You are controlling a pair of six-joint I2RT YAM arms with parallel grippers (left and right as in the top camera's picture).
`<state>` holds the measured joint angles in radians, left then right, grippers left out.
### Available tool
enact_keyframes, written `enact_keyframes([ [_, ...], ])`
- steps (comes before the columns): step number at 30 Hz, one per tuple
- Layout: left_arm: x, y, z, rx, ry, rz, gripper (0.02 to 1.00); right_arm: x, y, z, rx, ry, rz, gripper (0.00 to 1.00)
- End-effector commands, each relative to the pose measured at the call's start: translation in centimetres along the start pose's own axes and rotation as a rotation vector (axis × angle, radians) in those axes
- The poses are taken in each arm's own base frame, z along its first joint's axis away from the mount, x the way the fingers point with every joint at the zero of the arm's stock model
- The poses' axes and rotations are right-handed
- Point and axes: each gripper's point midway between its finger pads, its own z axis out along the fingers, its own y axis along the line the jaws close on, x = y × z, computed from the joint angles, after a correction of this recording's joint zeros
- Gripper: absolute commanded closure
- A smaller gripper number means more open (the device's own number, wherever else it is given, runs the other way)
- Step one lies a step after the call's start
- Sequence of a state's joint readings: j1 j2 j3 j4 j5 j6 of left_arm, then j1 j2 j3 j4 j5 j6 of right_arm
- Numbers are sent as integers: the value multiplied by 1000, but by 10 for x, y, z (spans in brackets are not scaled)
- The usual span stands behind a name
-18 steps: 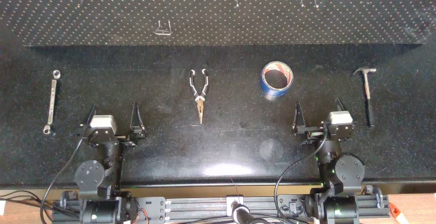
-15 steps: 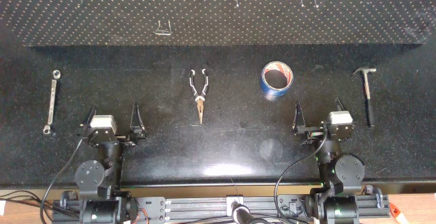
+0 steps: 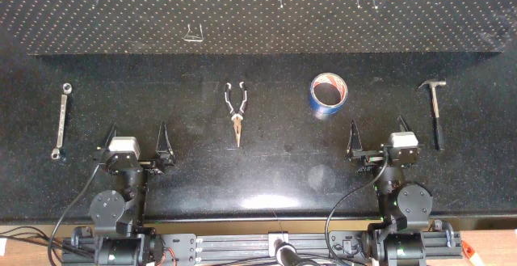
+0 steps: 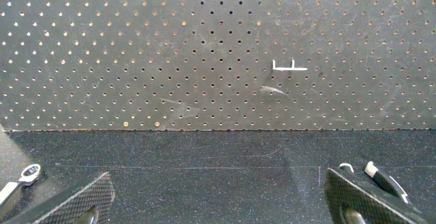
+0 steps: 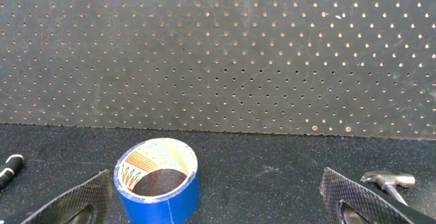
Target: Place Tools Onto Pegboard
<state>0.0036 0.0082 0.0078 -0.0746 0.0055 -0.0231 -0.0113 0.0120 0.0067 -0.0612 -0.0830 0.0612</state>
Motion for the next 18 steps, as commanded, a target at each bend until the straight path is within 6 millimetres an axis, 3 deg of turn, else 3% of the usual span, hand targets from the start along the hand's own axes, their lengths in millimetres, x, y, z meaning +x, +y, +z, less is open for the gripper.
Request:
enact_keyframes([
  [1, 1, -2, 0, 11, 3, 3, 23, 2, -2, 0, 9, 6, -17, 5],
  [18, 1, -6, 0, 35, 3, 2, 20, 2, -2, 0, 9, 6, -17, 5],
])
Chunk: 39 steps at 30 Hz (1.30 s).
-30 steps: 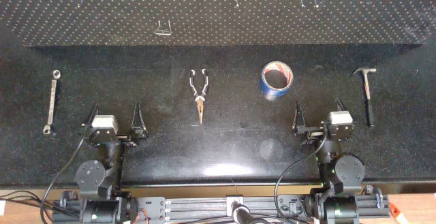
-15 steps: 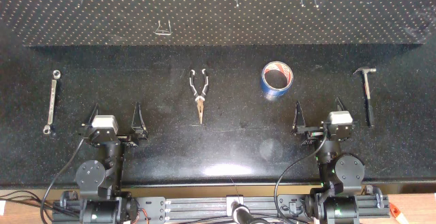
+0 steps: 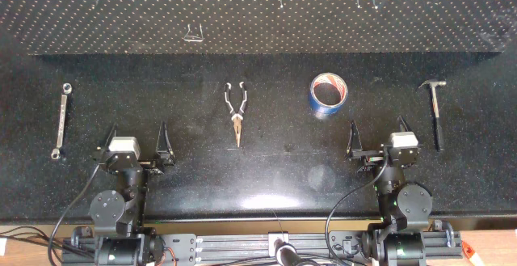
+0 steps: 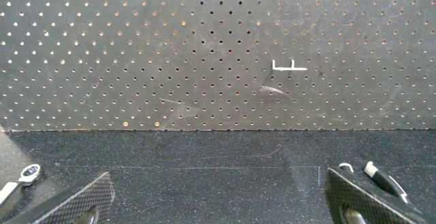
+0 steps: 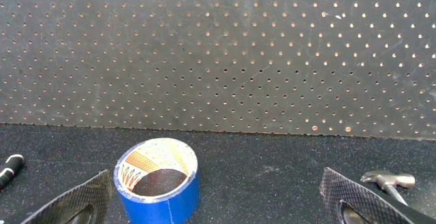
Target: Place Tools Onto Pegboard
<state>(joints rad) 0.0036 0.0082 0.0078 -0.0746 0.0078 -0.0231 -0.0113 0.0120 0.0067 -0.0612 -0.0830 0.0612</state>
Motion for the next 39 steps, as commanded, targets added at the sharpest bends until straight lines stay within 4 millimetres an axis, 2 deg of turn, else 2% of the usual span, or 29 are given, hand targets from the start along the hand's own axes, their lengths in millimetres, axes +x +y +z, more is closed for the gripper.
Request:
enact_keyframes([
  [1, 1, -6, 0, 34, 3, 3, 23, 2, -2, 0, 9, 6, -17, 5],
  [5, -1, -6, 2, 32, 2, 3, 23, 2, -2, 0, 9, 6, -17, 5],
  [8, -20, -1, 10, 3, 63, 6, 25, 2, -2, 0, 9, 6, -17, 5],
  [11, -52, 20, 18, -127, 111, 13, 25, 2, -2, 0, 9, 6, -17, 5],
  [13, -52, 34, 17, -206, 285, 32, 25, 2, -2, 0, 9, 6, -17, 5],
  [14, -48, 42, 11, -248, 410, 44, 25, 2, -2, 0, 9, 6, -17, 9],
  [15, -47, 56, -4, -309, 590, 63, 25, 2, -2, 0, 9, 6, -17, 5],
  [16, -47, 62, -13, -323, 673, 87, 25, 2, -2, 0, 9, 6, -17, 5],
  [18, -47, 79, -31, -357, 806, 141, 25, 2, -2, 0, 9, 6, -17, 5],
  [21, -42, 118, -63, -501, 946, 233, 25, 2, -2, 0, 9, 6, -17, 5],
  [24, -22, 134, -95, -512, 1120, 233, 25, 2, -2, 0, 9, 6, -17, 5],
  [25, -16, 135, -99, -486, 1152, 215, 25, 2, -2, 0, 9, 6, -17, 5],
  [30, 0, 139, -105, -380, 1161, 64, 25, 2, -2, 0, 9, 6, -17, 5],
  [33, -2, 144, -108, -293, 1095, 59, 23, 2, -2, 0, 9, 6, -17, 5],
  [39, -3, 150, -108, -306, 1058, 9, 25, 2, -2, 0, 9, 6, -17, 5],
])
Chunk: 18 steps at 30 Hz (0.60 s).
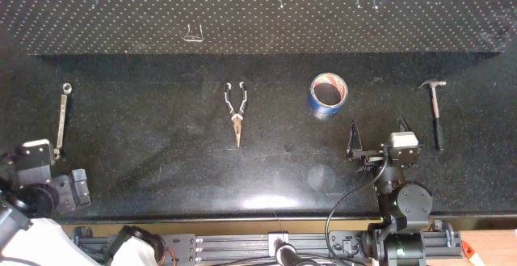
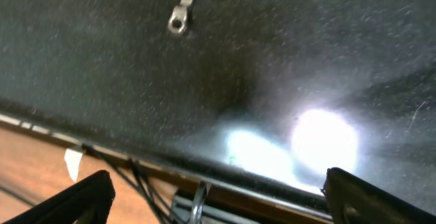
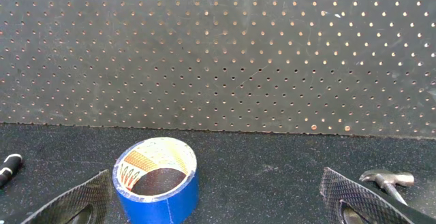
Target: Place Tools Onto Pegboard
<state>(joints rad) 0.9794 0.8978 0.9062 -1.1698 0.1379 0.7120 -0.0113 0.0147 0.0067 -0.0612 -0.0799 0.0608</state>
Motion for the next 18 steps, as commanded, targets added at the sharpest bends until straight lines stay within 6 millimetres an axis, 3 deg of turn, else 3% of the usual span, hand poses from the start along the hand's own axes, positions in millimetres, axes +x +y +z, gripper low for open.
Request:
enact_keyframes([
  [1, -11, -3, -2, 37, -49, 16, 23, 2, -1, 0, 6, 3, -17, 5],
  [2, -15, -2, 2, 53, -54, 9, 25, 2, -1, 0, 6, 3, -17, 5],
  [6, -29, 35, 11, 18, -144, -84, 25, 2, -1, 0, 6, 3, -17, 5],
  [11, -41, 33, 27, 168, -236, -54, 25, 2, -1, 0, 6, 3, -17, 5],
  [14, -48, 42, 47, 204, -246, -70, 25, 2, -1, 0, 6, 3, -17, 5],
  [18, -66, 51, 89, 220, -242, -9, 27, 2, -1, 0, 6, 3, -17, 5],
])
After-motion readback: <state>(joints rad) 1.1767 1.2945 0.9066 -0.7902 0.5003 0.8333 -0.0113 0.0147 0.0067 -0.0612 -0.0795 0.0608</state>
